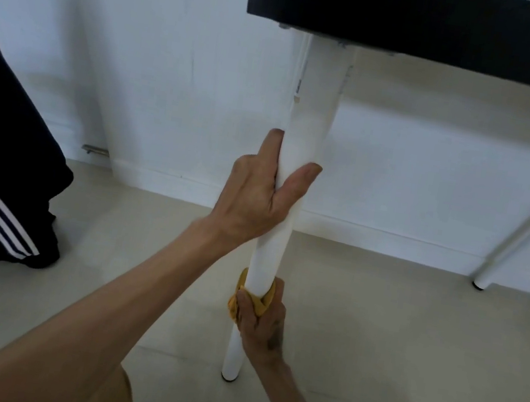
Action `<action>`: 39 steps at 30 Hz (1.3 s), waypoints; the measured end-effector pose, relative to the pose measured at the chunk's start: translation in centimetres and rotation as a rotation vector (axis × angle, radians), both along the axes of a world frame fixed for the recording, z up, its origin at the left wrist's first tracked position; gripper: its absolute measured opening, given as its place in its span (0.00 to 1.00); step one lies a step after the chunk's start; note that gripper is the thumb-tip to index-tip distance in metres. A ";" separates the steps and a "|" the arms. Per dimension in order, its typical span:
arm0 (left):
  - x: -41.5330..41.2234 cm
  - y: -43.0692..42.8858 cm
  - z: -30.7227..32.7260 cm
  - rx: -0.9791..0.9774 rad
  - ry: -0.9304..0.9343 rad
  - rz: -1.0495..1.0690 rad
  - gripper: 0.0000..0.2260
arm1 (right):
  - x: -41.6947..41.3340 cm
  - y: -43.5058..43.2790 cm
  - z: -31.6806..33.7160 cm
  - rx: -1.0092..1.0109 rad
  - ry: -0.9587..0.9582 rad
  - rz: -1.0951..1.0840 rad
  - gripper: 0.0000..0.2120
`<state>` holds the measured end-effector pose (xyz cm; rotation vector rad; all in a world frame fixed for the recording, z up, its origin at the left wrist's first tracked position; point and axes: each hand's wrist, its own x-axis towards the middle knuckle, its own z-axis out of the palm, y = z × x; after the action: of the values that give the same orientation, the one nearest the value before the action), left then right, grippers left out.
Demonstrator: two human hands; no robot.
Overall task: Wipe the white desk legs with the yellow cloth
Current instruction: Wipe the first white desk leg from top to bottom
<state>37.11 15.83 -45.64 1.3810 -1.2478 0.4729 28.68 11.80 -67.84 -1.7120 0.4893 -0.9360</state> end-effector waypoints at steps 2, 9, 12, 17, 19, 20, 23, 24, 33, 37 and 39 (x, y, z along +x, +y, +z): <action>0.0 0.0 0.2 -0.024 0.010 0.003 0.15 | 0.3 -0.1 -0.1 -0.030 -0.002 -0.014 0.26; 0.3 -0.3 0.0 -0.045 -0.003 0.034 0.16 | 0.1 0.1 -2.8 -0.020 0.089 -0.035 0.25; 0.2 -0.3 -0.3 -0.036 0.026 0.049 0.19 | -0.7 0.1 -4.9 0.009 0.198 0.018 0.22; 0.1 0.0 -0.5 -0.004 0.027 0.081 0.26 | -2.3 0.5 -5.0 -0.010 0.306 0.112 0.15; 0.0 -0.1 -0.6 -0.017 0.021 0.081 0.27 | -2.2 0.2 -1.8 -0.060 0.238 0.115 0.14; 0.1 -0.2 -0.6 -0.030 0.019 0.085 0.28 | -1.8 0.1 0.4 -0.083 0.155 0.110 0.14; 0.3 -0.6 -1.0 -0.056 0.032 0.095 0.28 | 0.3 0.1 5.6 -0.086 -0.137 0.052 0.18; 0.4 -0.8 -1.2 -0.067 0.032 0.095 0.28 | 0.9 0.2 5.8 -0.047 -0.185 0.039 0.18; 0.5 -1.2 -1.4 -0.100 0.036 0.117 0.29 | -1.0 0.5 -10.0 0.045 0.470 0.032 0.24; 0.6 -1.0 -1.5 -0.090 0.047 0.103 0.30 | -1.9 1.0 -9.9 0.127 0.526 0.052 0.21; 0.5 -0.8 -1.4 -0.071 0.047 0.110 0.31 | -2.1 0.8 -9.1 0.166 0.597 0.111 0.20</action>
<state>37.66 15.03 -47.06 1.3980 -1.1104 0.5526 26.54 12.60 -76.91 -1.8307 0.8243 -0.2786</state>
